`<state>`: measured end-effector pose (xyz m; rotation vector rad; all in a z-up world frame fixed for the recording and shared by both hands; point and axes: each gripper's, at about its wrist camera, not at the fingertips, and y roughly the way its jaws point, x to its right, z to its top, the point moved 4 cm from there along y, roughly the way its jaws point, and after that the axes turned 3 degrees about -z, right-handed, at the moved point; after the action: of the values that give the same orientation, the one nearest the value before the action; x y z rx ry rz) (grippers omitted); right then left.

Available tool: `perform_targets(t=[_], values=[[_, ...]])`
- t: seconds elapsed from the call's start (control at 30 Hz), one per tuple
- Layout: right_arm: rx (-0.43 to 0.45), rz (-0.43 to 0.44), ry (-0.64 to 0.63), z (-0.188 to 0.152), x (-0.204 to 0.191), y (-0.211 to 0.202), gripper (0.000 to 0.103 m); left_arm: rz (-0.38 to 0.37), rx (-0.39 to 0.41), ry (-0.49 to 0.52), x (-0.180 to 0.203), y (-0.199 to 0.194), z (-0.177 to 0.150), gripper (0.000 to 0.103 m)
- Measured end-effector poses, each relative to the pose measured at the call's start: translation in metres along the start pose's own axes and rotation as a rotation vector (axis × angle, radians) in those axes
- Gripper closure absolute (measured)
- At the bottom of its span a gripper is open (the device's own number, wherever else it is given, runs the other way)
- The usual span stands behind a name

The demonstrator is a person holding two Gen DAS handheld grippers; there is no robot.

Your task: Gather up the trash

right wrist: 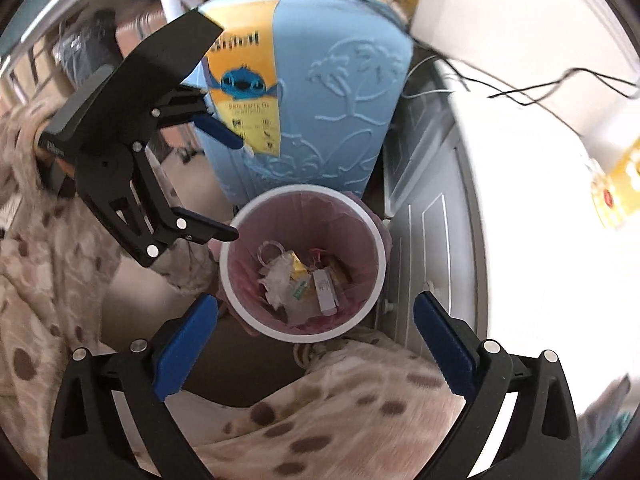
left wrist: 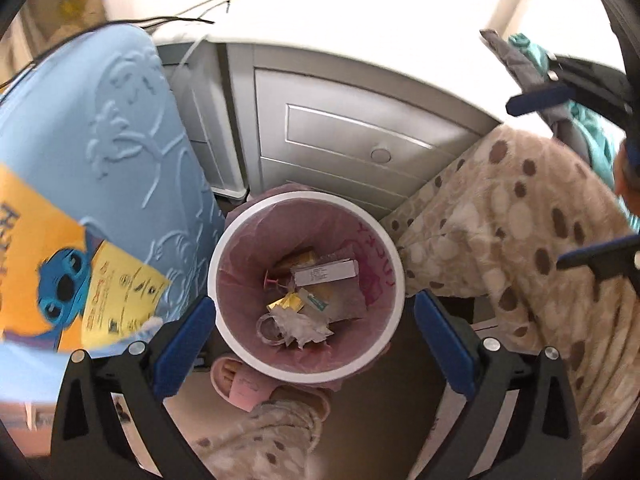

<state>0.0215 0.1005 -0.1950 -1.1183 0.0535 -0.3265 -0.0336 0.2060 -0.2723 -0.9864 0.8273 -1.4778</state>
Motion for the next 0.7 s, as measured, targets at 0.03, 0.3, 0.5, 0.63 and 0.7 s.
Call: perform_targets(t=[0.03, 0.3, 0.5, 0.63, 0.7], values=[[0.016, -0.007, 0.019, -0.002, -0.002, -0.008, 0.007, 0.001, 0.007, -0.011, 0.002, -0.006, -0.001, 0.005], [0.104, -0.073, 0.267, -0.018, 0.007, -0.056, 0.007, 0.120, 0.051, -0.169, 0.029, -0.063, -0.009, 0.005], [0.117, -0.104, 0.346, -0.026, 0.003, -0.069, 0.007, 0.126, 0.052, -0.271, 0.050, -0.090, -0.016, 0.005], [0.127, -0.109, 0.388, -0.029, -0.001, -0.071, 0.007, 0.124, 0.070, -0.331, 0.057, -0.097, -0.021, 0.005], [0.139, -0.099, 0.392, -0.029, -0.002, -0.073, 0.007, 0.155, 0.066, -0.310, 0.061, -0.099, -0.021, 0.005]])
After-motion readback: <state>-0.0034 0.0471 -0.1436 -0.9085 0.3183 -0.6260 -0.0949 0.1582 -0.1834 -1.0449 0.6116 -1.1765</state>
